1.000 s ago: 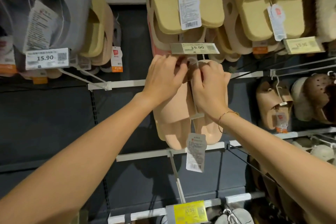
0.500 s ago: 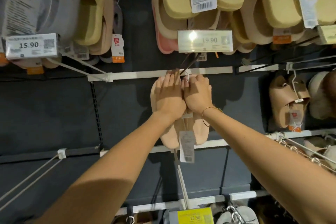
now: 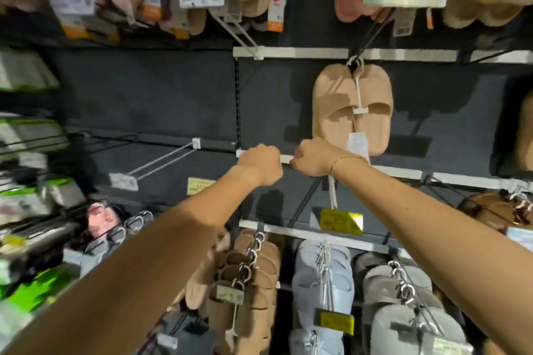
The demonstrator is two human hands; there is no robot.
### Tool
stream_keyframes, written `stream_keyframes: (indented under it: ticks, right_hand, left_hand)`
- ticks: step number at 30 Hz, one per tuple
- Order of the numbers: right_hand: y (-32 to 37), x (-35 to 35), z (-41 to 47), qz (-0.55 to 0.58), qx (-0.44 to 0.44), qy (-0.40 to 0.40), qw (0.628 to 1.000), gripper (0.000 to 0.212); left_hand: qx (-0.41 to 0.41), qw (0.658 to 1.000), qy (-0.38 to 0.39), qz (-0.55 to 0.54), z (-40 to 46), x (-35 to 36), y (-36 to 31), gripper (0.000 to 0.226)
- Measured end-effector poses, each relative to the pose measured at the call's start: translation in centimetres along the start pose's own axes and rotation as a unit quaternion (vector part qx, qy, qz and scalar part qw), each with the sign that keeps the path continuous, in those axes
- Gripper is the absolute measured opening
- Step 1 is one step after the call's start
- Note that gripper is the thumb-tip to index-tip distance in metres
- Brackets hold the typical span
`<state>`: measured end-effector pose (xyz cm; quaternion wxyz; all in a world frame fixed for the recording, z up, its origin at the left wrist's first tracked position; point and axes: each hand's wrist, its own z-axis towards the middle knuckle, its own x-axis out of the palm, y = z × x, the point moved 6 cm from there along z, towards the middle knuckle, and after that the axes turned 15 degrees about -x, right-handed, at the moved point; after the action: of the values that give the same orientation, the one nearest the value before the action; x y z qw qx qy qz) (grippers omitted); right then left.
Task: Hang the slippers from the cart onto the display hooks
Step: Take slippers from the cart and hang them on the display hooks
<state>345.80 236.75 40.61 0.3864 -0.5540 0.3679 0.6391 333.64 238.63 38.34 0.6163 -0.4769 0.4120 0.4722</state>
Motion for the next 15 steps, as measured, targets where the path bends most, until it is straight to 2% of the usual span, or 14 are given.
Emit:
stream_keyframes:
  ticks: [3,5,9,15]
  right_hand:
    - [10.6,2.8,1.0,-0.018,-0.103,0.074,0.992,0.022]
    - [18.1,4.9,1.4,-0.017,-0.164,0.106,0.981,0.026]
    - [32.8,9.7,2.1,-0.007,-0.278,0.126,0.952,0.038]
    - [52.9,19.9,0.9,0.026,-0.402,0.179,0.897,0.027]
  left_hand:
    - [-0.086,0.995,0.035,0.031,-6.5,-0.3,9.7,0.028]
    - [-0.148,0.987,0.050,0.040,-11.4,-0.7,16.7,0.027]
    - [-0.252,0.964,0.078,0.037,-21.7,-1.1,29.8,0.027]
    - [-0.400,0.912,0.081,0.041,-35.8,1.2,47.9,0.029]
